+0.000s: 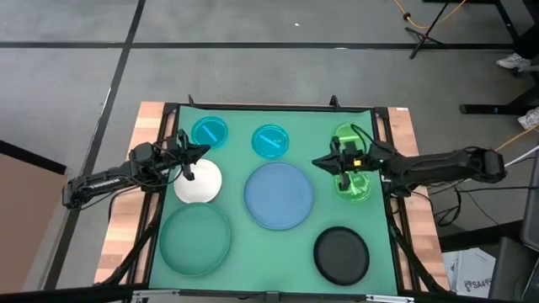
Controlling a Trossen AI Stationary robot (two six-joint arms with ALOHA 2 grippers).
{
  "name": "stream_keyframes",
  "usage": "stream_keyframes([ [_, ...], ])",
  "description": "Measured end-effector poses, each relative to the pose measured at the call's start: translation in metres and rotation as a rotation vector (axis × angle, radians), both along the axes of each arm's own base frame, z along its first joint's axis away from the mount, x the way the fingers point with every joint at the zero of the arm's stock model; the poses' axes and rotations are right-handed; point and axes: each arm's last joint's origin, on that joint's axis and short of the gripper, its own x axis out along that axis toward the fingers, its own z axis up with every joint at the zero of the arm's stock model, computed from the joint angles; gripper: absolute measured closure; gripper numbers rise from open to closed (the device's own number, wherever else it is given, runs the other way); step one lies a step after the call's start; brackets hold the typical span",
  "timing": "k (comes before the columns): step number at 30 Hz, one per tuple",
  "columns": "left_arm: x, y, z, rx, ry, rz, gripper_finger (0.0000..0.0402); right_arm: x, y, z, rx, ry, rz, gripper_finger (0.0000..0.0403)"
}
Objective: Stack plastic plates
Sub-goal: Stack the green plate on top of the blue plate
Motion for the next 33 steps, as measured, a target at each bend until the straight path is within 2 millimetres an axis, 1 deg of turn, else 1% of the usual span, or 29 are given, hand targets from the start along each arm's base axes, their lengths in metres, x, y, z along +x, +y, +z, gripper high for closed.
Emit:
stream_keyframes([
  [6,0.001,-0.001,-0.003,-0.024,0.020,-0.030,0.0401,0.044,-0.006,0.004,0.008,0.078,0.027,0.0395],
  [9,0.001,-0.001,-0.004,-0.033,0.028,-0.063,0.0401,0.066,-0.001,0.002,-0.035,0.130,0.076,0.0395],
  [14,0.002,-0.004,-0.006,-0.059,0.049,-0.127,0.0401,0.110,0.021,-0.001,-0.141,0.255,0.118,0.0395],
  [19,0.003,-0.007,-0.012,-0.083,0.112,-0.156,0.0401,0.155,0.037,-0.002,-0.175,0.407,0.127,0.0395],
  [22,0.004,-0.009,-0.013,-0.086,0.120,-0.164,0.0401,0.180,0.046,-0.005,-0.178,0.462,0.146,0.0395],
  [24,0.004,-0.009,-0.013,-0.086,0.121,-0.161,0.0401,0.196,0.052,-0.005,-0.181,0.474,0.160,0.0395],
  [28,0.004,-0.008,-0.014,-0.090,0.126,-0.126,0.0401,0.222,0.065,-0.015,-0.183,0.517,0.191,0.0395],
  [33,0.004,-0.008,-0.015,-0.098,0.138,-0.102,0.0401,0.252,0.079,-0.021,-0.081,0.511,0.197,0.0395],
])
